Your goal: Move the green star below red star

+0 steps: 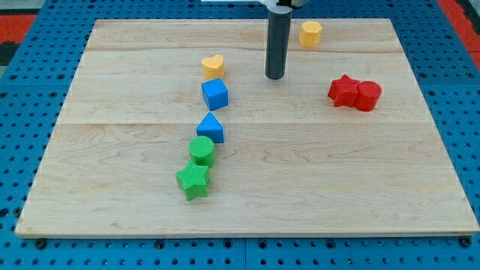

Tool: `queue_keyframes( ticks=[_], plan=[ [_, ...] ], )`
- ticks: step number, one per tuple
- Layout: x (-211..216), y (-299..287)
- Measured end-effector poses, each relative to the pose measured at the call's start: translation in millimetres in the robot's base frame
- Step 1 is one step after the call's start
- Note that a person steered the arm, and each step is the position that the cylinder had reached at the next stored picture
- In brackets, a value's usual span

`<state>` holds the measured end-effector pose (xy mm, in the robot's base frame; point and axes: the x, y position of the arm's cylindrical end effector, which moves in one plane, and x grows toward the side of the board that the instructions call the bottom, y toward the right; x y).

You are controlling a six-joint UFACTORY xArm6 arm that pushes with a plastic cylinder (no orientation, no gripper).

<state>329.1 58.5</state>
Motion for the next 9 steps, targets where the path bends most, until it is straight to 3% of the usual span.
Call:
queue_keyframes(
  ticks=[1,2,3,4,5,6,7,8,9],
  plan=[
    [-8,1],
    [35,10],
    [92,28],
    [175,29],
    [262,-22],
    [288,-114],
    [265,-157],
    [215,-145],
    [196,-106]
  ],
)
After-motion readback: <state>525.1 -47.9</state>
